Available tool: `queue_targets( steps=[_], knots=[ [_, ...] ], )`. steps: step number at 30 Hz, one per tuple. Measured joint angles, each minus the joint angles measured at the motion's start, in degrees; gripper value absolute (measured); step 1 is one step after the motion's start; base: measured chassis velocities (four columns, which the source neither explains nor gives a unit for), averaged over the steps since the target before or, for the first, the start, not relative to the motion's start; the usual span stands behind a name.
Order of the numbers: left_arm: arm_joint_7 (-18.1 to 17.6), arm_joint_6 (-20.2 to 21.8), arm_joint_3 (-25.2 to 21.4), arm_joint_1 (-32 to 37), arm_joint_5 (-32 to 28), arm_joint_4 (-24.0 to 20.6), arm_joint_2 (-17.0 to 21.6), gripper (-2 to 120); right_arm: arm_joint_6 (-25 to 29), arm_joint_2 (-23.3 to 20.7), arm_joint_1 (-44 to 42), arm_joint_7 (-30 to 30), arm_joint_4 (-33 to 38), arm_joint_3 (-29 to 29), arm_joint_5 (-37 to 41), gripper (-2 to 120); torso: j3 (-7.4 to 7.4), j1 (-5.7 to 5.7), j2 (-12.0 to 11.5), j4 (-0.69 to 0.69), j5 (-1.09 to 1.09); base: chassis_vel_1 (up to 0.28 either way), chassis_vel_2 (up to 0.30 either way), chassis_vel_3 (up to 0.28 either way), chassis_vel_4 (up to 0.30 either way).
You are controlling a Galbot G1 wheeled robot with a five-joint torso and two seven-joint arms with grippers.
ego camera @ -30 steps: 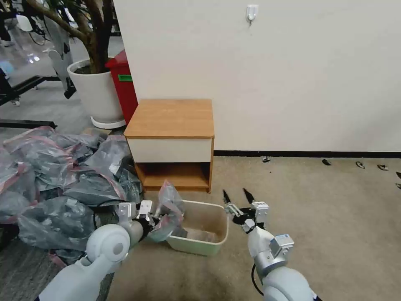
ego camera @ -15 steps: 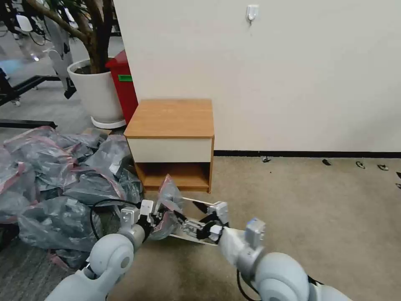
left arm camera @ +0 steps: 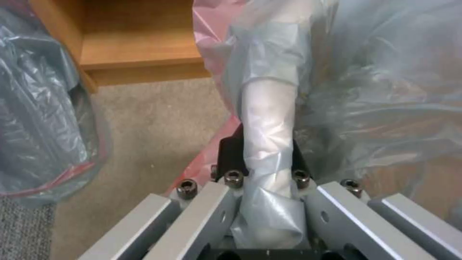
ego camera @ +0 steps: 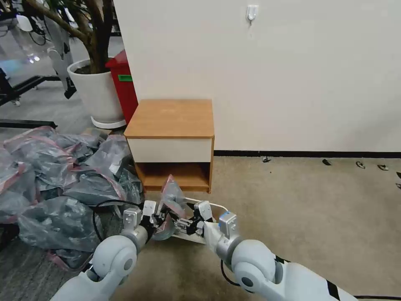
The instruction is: Pick up the garbage bag from the table and place it over the trash can.
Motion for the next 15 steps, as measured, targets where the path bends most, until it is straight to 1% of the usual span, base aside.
queue_targets(
  steps=[3,5,7,9,10,12,13,14,15],
  knots=[
    [0.0,0.0,0.2,-0.2,0.0,0.2,0.1,3,-0.2,0.4,0.9,0.7,-0.7,-0.4,0.7,68,0.0,0.0,0.0,0.0,0.0,0.0,0.0,0.0,0.0],
    [0.0,0.0,0.4,-0.3,0.0,0.3,0.1,3,-0.4,0.6,1.7,1.1,-1.3,-0.8,1.0,63,0.0,0.0,0.0,0.0,0.0,0.0,0.0,0.0,0.0],
    [0.0,0.0,0.4,-0.4,0.0,0.3,0.1,3,-0.4,0.6,1.8,1.2,-1.5,-0.8,1.0,61,0.0,0.0,0.0,0.0,0.0,0.0,0.0,0.0,0.0],
    [0.0,0.0,0.6,-0.4,-0.1,0.4,0.1,3,-0.4,0.7,2.3,1.4,-2.2,-1.1,1.0,48,0.0,0.0,0.0,0.0,0.0,0.0,0.0,0.0,0.0],
    [0.0,0.0,0.6,-0.4,-0.1,0.4,0.1,3,-0.4,0.7,2.3,1.4,-2.2,-1.1,1.0,48,0.0,0.0,0.0,0.0,0.0,0.0,0.0,0.0,0.0],
    [0.0,0.0,0.6,-0.5,-0.1,0.4,0.0,3,-0.4,0.8,2.3,1.5,-2.4,-1.3,1.0,40,0.0,0.0,0.0,0.0,0.0,0.0,0.0,0.0,0.0],
    [0.0,0.0,0.7,-0.5,-0.1,0.4,0.0,3,-0.4,0.9,2.4,1.6,-2.6,-1.6,1.0,33,0.0,0.0,0.0,0.0,0.0,0.0,0.0,0.0,0.0],
    [0.0,0.0,0.7,-0.5,-0.1,0.4,0.0,3,-0.4,1.0,2.4,1.6,-2.8,-1.7,0.9,30,0.0,0.0,0.0,0.0,0.0,0.0,0.0,0.0,0.0],
    [0.0,0.0,0.7,-0.5,-0.1,0.4,0.0,3,-0.4,1.0,2.4,1.6,-2.8,-1.7,0.9,30,0.0,0.0,0.0,0.0,0.0,0.0,0.0,0.0,0.0]
  ],
)
